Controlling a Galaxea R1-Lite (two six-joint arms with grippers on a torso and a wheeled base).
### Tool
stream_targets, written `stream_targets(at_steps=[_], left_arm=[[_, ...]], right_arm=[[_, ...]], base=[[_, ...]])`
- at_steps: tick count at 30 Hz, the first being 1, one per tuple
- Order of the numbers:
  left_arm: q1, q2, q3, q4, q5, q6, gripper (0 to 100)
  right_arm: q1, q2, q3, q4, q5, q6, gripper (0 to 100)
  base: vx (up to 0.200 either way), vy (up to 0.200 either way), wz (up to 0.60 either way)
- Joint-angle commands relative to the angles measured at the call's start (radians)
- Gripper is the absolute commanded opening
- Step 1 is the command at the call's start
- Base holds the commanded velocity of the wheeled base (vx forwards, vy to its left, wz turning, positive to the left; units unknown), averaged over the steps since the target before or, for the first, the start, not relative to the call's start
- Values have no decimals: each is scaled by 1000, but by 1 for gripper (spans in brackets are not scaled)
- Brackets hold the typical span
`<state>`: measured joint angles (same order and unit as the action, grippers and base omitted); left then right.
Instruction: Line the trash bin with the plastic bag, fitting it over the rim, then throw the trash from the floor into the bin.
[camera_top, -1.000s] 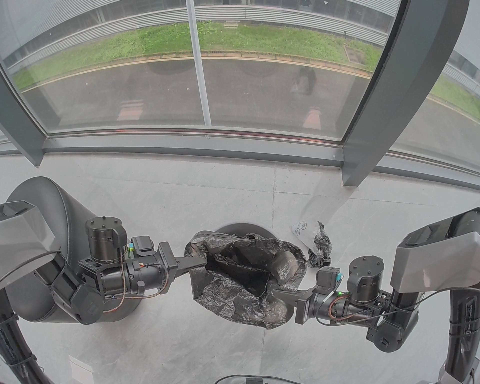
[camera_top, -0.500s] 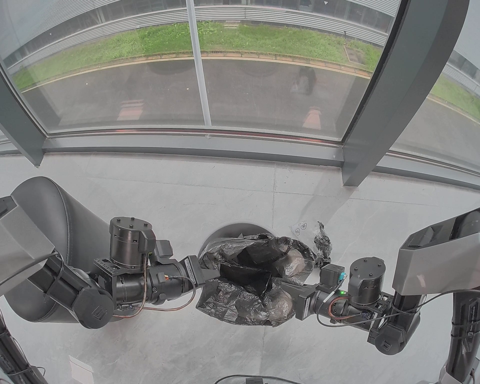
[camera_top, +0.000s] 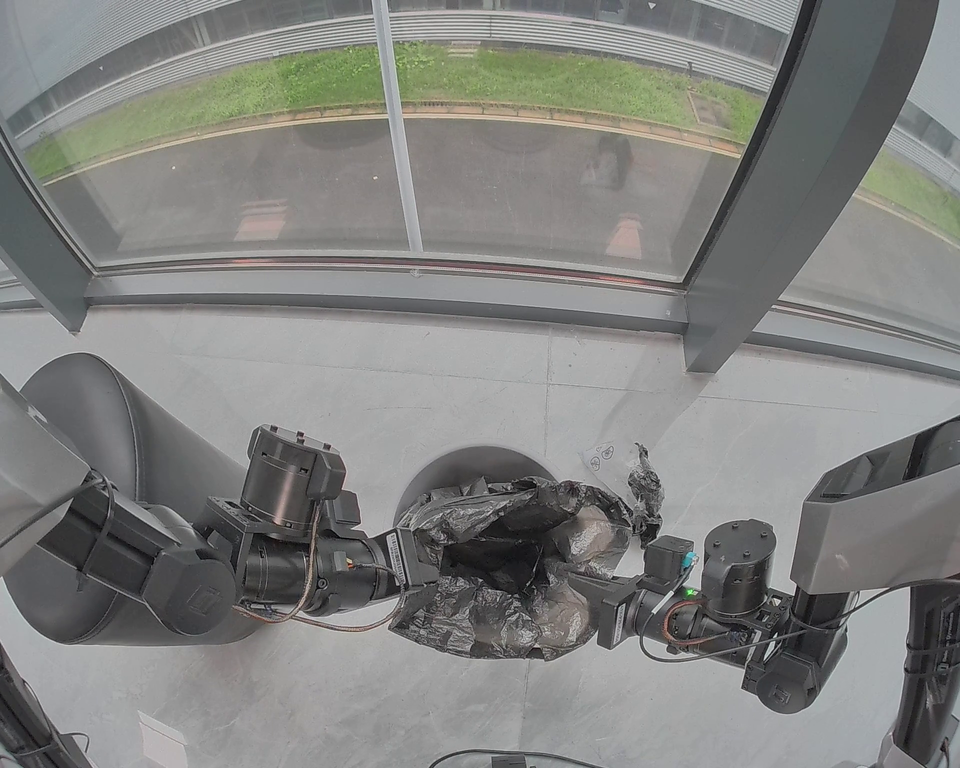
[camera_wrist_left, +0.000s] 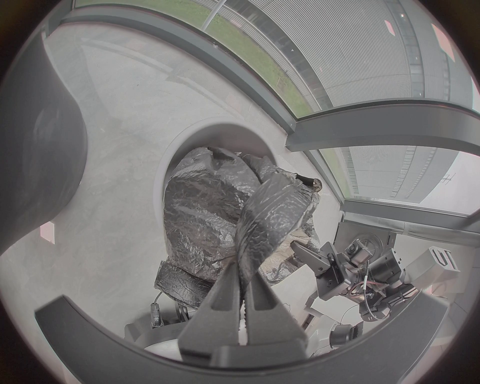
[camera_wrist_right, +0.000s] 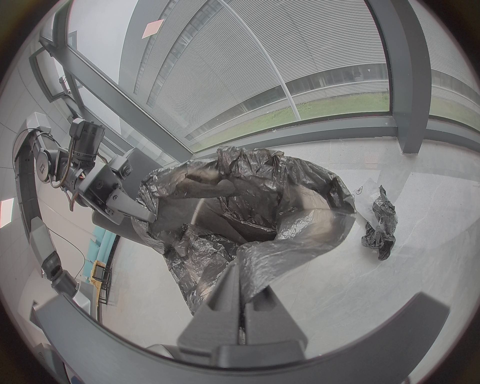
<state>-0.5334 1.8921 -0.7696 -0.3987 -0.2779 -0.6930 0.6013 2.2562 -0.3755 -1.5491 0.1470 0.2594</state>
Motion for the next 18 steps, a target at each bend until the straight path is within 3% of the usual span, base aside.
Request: stream_targets(at_steps=[1,7,8,18], left_arm=[[-2,13,-25,0,0,0,0],[0,15,-34,0,0,0,0],[0,15,-34,0,0,0,0],[-2,7,-25,0,3,0,0]], right_arm=[[-29,16,-2,-3,0,-22,0],[-41,39,-8,-5,-1,-34,0],[-41,40,-8,-6,-1,-34,100],[-48,10,7,-22,-7,-34,100]], base=[[0,0,0],[0,0,0],[0,0,0],[0,0,0]])
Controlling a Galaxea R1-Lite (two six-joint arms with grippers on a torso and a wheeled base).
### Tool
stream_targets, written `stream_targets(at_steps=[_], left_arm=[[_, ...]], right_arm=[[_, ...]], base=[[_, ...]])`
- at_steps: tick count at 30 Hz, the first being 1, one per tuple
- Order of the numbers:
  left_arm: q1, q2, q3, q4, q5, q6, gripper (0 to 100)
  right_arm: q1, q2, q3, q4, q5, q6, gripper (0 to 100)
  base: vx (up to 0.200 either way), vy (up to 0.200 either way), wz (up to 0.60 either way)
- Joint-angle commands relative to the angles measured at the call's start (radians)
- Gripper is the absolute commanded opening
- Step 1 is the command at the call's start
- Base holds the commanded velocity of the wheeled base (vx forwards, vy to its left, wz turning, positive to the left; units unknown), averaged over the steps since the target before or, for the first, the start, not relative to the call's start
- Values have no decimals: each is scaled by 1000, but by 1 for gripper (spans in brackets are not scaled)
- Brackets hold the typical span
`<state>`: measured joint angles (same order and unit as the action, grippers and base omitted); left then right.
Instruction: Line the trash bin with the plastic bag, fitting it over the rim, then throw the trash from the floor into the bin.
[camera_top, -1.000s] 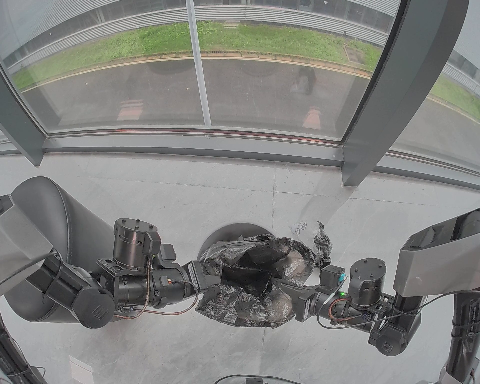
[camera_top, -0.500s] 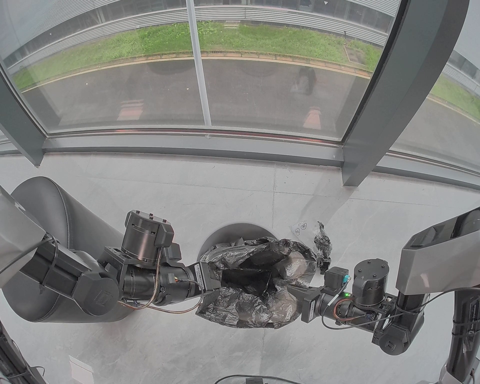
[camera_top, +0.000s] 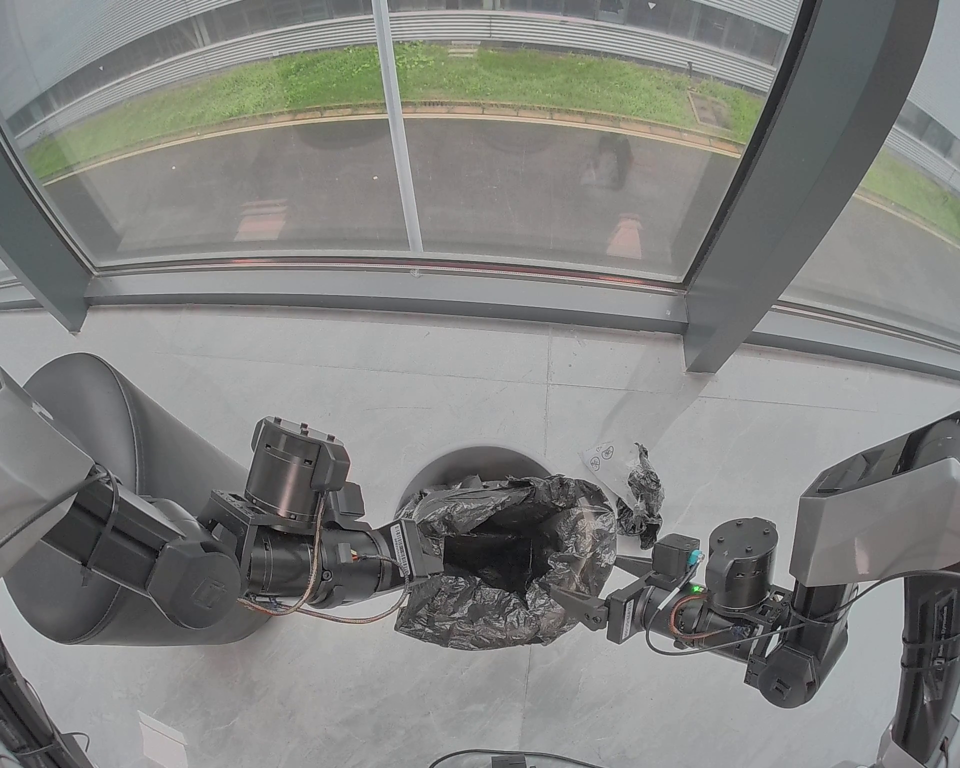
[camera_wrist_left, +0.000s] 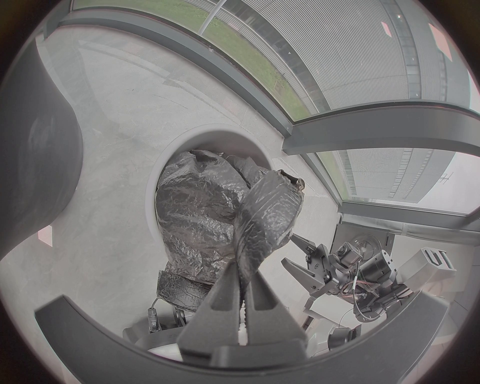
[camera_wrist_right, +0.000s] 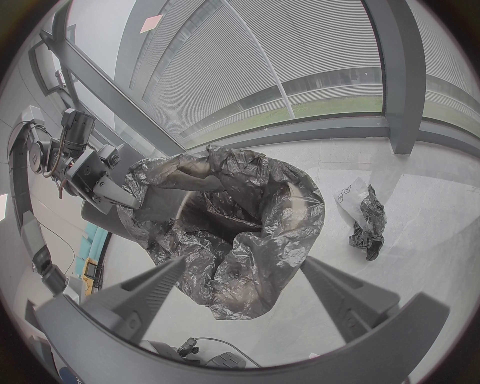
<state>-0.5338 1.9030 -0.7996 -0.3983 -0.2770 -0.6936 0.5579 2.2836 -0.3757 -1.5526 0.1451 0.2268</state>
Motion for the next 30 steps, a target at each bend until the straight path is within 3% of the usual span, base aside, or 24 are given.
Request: stream_targets(at_steps=[1,5,13,19,21,30], left_arm=[[-2,-5,5,-1,4,0,0],[-2,-5,3,-4,21,2,0],[34,-1,-13,-7,21,3,0],[63,-1,-24,-7,22,5,0],[78,-4,-20,-30,21,5,0],[97,-13,-18,-74,22,3,0]], right_arm=[[-4,-24,11,-18,-9,-1,100],[-7,-79,15,-18,-47,-4,100],[-23,-108,-52,-18,-180,-99,100],[13,-58,-164,2,-193,-175,100],[33,-33,-221,43,-234,-216,100],[109,37,-373,187,-277,-234,100]], base=[[0,0,0],[0,0,0],[0,0,0],[0,0,0],[0,0,0],[0,0,0]])
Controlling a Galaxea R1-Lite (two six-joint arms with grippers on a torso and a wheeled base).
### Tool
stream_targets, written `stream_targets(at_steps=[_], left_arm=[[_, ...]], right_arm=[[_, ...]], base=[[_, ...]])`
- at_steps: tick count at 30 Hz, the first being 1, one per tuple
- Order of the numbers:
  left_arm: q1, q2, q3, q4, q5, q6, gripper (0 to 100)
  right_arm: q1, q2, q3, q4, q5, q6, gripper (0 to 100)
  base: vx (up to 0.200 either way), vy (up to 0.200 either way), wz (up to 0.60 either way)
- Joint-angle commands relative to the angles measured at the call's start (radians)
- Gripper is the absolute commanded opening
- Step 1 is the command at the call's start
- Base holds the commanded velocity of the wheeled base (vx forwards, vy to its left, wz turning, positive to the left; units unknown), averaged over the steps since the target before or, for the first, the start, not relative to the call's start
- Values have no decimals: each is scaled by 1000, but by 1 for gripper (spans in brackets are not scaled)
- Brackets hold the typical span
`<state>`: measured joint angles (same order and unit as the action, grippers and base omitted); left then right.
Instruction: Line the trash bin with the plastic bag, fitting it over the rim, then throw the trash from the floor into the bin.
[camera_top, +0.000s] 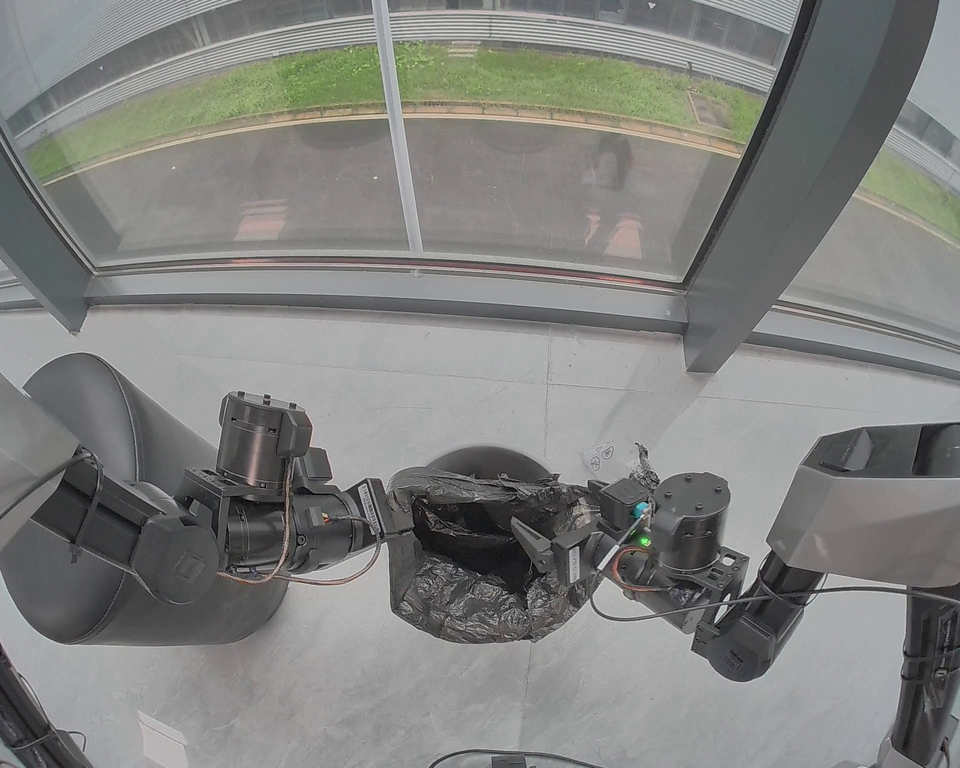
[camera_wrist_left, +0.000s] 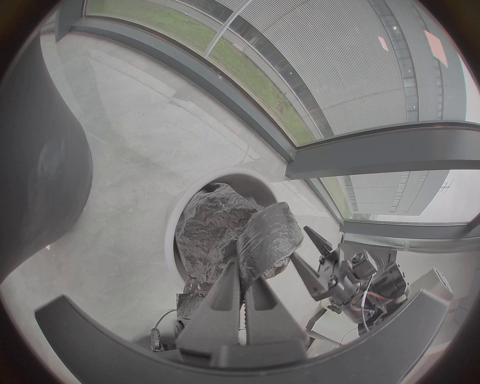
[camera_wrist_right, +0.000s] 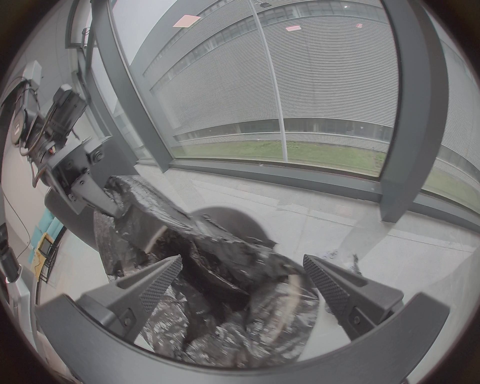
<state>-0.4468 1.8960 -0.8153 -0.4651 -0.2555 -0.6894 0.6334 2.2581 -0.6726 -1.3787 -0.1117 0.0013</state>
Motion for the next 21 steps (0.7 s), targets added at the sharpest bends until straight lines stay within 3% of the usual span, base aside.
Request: stream_targets(at_steps=[1,5,21], left_arm=[[10,-8,-4,-7,1,-1,0],[23,-8,-4,-9,2,28,0],[48,12,-5,-27,41,54,0]], right_arm=[[34,72,-99,20,-36,-17,100],[22,97,-199,64,-85,-53,100],[-6,97,-367,190,-126,-90,100]], base=[[0,0,0],[0,0,0],[0,0,0]])
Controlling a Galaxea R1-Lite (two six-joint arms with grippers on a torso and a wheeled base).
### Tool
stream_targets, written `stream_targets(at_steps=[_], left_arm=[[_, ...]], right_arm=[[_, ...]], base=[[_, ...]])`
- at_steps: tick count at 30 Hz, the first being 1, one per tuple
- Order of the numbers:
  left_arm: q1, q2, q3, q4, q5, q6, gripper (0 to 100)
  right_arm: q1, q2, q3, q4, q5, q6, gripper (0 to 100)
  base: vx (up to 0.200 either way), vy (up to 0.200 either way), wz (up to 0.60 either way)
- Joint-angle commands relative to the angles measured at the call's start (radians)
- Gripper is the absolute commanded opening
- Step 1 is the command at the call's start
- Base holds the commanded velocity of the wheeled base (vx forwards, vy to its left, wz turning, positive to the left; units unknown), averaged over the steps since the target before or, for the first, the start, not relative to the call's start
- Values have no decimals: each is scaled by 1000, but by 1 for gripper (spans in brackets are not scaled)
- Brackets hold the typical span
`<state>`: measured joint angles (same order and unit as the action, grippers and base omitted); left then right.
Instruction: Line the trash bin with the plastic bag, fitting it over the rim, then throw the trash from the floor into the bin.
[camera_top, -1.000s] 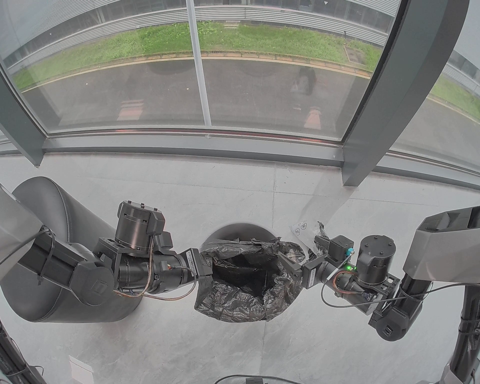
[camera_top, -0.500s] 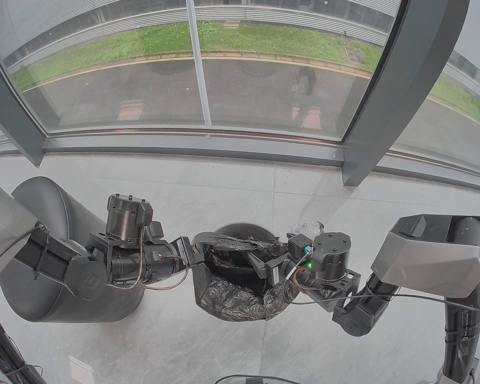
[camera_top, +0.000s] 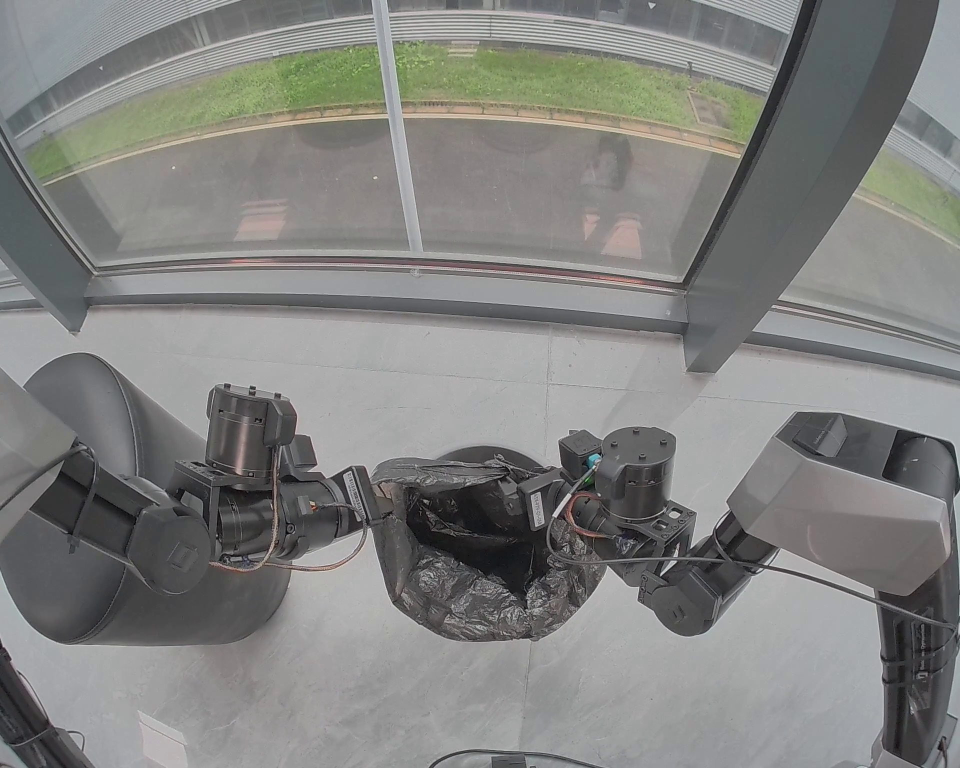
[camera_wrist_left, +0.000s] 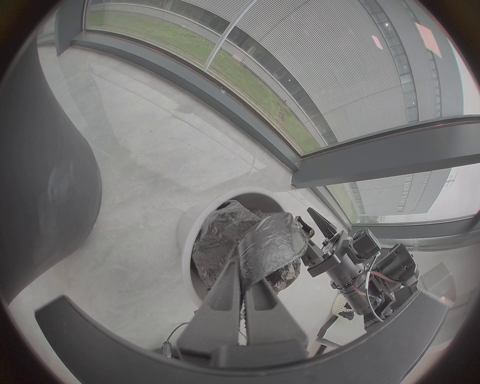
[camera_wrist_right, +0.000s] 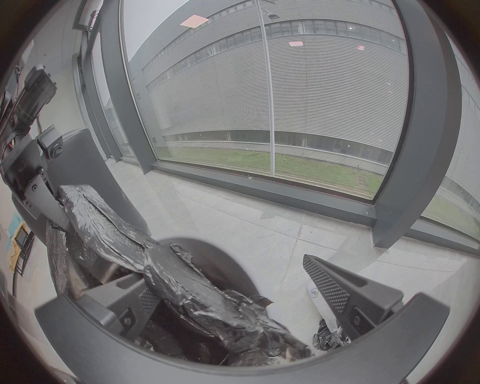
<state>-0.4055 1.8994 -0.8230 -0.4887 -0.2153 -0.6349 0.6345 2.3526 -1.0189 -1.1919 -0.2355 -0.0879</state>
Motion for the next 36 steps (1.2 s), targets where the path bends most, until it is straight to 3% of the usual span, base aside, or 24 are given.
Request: stream_targets(at_steps=[1,22,36], left_arm=[[13,18,5,-19,-1,0,0],[73,153,-5,-214,-9,0,0],[111,185,-38,-229,-9,1,0]], right_arm=[[-18,-2,-32,25,-1,-1,100],[-48,82,-227,129,-30,-1,100],[-61,103,-308,184,-44,-1,100]], base=[[0,0,0],[0,0,0],[0,0,0]])
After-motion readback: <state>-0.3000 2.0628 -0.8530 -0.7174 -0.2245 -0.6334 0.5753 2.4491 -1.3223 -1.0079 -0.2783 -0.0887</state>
